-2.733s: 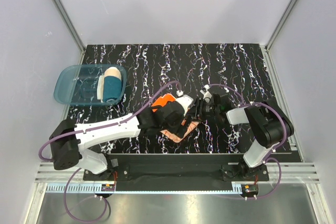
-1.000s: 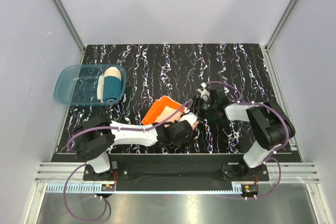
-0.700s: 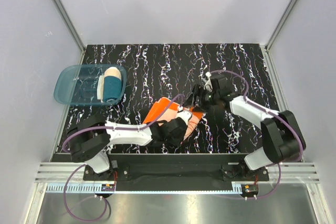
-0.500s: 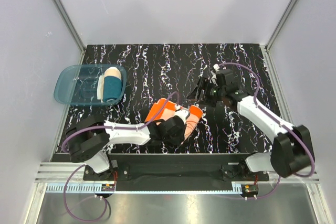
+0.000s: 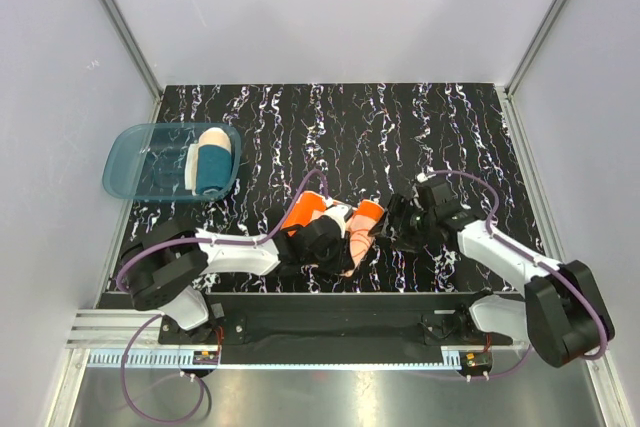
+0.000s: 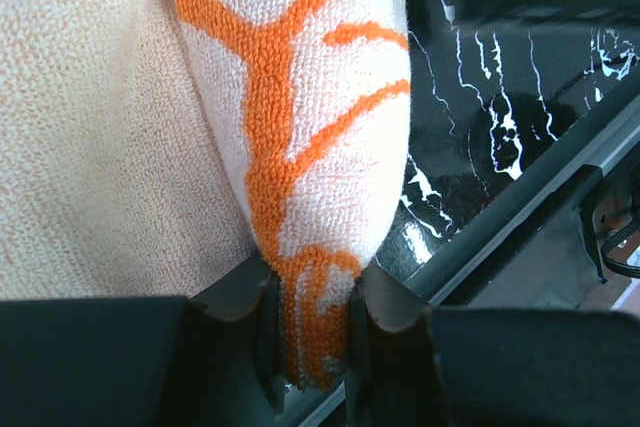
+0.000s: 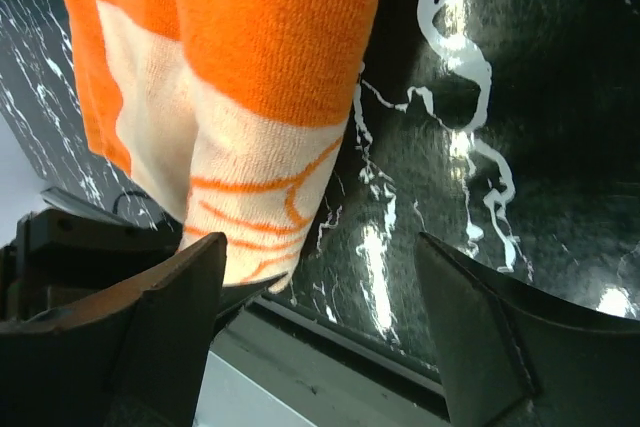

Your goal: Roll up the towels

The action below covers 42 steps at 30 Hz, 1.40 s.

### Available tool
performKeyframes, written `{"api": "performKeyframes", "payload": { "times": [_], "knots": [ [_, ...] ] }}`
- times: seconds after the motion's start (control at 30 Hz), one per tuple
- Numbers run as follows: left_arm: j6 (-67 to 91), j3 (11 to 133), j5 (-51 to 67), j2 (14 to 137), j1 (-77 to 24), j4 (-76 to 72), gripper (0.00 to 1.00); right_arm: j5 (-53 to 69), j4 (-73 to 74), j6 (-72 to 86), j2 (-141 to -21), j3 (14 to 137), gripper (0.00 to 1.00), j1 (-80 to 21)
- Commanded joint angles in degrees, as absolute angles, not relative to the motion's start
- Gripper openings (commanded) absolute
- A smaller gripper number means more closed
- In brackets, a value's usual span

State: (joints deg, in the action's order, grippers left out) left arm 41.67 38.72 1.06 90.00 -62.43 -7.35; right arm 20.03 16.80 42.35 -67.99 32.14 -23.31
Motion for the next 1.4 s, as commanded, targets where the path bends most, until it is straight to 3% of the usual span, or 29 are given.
{"api": "performKeyframes", "payload": {
  "times": [0.0,0.13,0.5,0.53,0.67,0.7,0.77,0.87,0.93,1.1,1.37],
  "knots": [
    [43.0,37.6,3.9,91.2,-62.5,-8.1,0.00,21.9,4.7,45.3,-70.5,30.8,0.84,-24.1],
    [43.0,37.4,4.0,91.7,-62.5,-8.3,0.00,24.5,-5.1,47.4,-75.1,28.7,0.85,-24.3],
    [43.0,36.8,5.3,92.0,-62.5,-10.4,0.00,25.0,-13.8,49.4,-83.8,28.5,0.81,-27.1],
    [42.8,36.9,5.6,92.0,-62.5,-10.5,0.00,25.0,-14.0,49.6,-84.2,28.5,0.78,-27.2],
    [41.3,37.4,5.4,92.1,-62.4,-9.5,0.01,25.6,-13.6,49.4,-84.9,29.5,0.37,-27.9],
    [41.0,38.6,4.7,92.1,-62.4,-6.5,0.08,25.5,-11.9,48.9,-84.9,29.9,0.36,-27.9],
    [39.4,40.0,1.9,91.8,-62.8,-3.1,0.35,24.2,-8.6,47.7,-84.5,31.4,0.34,-28.2],
    [36.8,43.1,-3.8,90.6,-63.9,5.0,0.63,20.7,-0.7,45.1,-82.7,33.4,0.32,-28.2],
    [34.6,46.7,-8.9,90.2,-65.7,12.1,0.70,17.9,6.2,43.2,-81.6,35.0,0.31,-28.3],
    [32.5,55.3,-21.3,90.8,-71.0,28.4,0.73,13.2,15.9,40.3,-80.3,37.3,0.31,-29.1],
    [31.2,67.0,-36.9,95.6,-77.9,41.7,0.75,10.4,23.5,38.7,-83.1,42.2,0.30,-31.9]
  ]
}}
